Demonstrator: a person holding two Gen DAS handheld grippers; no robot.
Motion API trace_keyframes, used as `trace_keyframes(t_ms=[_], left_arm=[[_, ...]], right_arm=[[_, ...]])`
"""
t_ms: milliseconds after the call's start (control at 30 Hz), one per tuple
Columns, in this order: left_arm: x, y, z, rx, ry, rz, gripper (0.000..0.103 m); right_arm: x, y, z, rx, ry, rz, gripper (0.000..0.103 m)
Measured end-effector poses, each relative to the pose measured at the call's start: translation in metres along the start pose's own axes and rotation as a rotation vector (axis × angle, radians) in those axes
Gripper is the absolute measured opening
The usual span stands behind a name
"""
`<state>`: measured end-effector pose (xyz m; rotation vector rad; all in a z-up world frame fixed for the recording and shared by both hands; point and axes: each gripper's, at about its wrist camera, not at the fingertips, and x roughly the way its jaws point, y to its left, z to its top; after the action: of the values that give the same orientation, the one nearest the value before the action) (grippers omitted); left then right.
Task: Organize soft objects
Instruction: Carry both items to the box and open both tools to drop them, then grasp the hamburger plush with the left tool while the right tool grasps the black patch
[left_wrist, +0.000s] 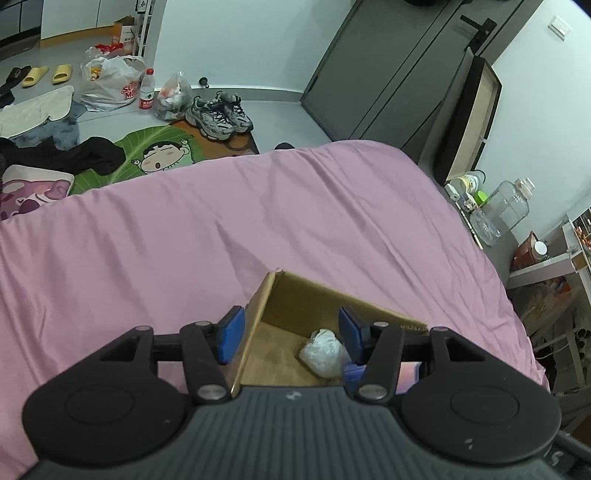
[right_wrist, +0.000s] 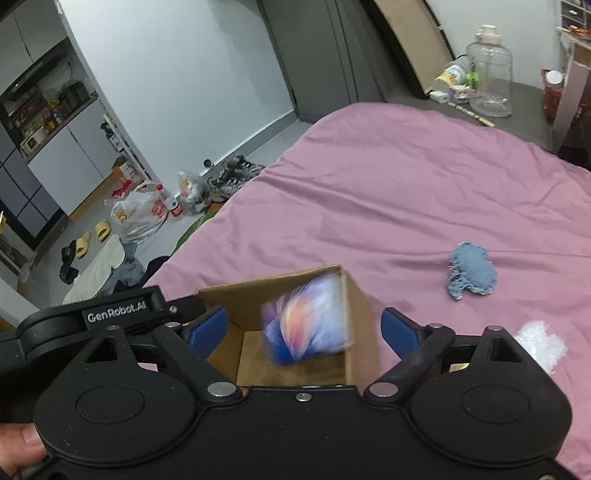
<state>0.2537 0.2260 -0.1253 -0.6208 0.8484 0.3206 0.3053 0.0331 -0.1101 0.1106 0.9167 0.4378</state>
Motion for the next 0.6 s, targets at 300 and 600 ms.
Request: trace_keyframes(t_ms=[300,600], left_arm=[[-0.016,-0.024,-0.013,0.083,-0.021,-0.024,0.074],[-0.029,-0.060,-0.039,0.192,-0.029,-0.027,0.075]], right_arm=[[-0.047,-0.038,-0.005,0.011,-0.046,-0.058,0.090],[-0.093,-0.096,-0.017,0.050,-0.082,-0.135,0.091]])
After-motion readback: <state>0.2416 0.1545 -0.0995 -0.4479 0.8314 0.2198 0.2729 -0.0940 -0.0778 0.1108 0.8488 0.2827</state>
